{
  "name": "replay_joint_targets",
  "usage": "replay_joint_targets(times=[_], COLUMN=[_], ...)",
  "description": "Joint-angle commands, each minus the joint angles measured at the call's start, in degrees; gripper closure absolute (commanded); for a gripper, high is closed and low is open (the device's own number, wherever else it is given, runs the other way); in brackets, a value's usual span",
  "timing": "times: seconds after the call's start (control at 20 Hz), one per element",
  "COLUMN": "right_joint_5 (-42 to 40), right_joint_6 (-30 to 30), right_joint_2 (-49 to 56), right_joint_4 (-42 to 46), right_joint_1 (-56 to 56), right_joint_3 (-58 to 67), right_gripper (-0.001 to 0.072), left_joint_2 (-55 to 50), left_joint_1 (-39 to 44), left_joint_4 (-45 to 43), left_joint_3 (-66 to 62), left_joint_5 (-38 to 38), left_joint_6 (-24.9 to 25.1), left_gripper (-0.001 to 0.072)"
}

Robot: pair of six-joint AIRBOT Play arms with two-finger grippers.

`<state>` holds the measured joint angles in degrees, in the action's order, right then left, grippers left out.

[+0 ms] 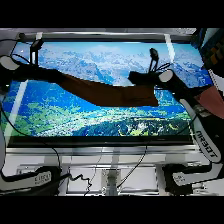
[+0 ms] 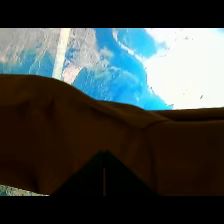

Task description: Fold the clothes and pants, and hang the long-sleeved shirts on hangers.

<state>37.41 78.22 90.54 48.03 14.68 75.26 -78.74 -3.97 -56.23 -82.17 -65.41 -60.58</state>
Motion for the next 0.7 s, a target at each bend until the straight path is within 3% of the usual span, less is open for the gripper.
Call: replay_joint_targets(times=[0.0, 0.25, 0.45, 0.65], right_joint_5=[-1.33, -2.47, -2.05, 8.39], right_joint_6=[6.71, 11.58, 14.34, 14.29], right_joint_2=[7.06, 20.35, 24.83, 22.62], right_joint_4=[1.70, 1.64, 2.69, 5.86], right_joint_1=[7.69, 20.85, 24.39, 18.71], right_joint_3=[1.92, 15.08, 21.64, 21.70], right_gripper=[0.0699, 0.0699, 0.0698, 0.0697], left_joint_2=[5.07, 5.62, 5.14, 2.91], left_joint_1=[3.50, 8.70, 9.60, 10.97], left_joint_4=[-1.81, -1.73, -1.66, 0.72], left_joint_3=[-0.31, -0.28, -0.24, -0.17], left_joint_5=[-0.90, -0.83, 1.25, 6.80], left_joint_6=[-1.05, -3.08, -3.10, -3.08], left_gripper=[0.0698, 0.0697, 0.0696, 0.0697])
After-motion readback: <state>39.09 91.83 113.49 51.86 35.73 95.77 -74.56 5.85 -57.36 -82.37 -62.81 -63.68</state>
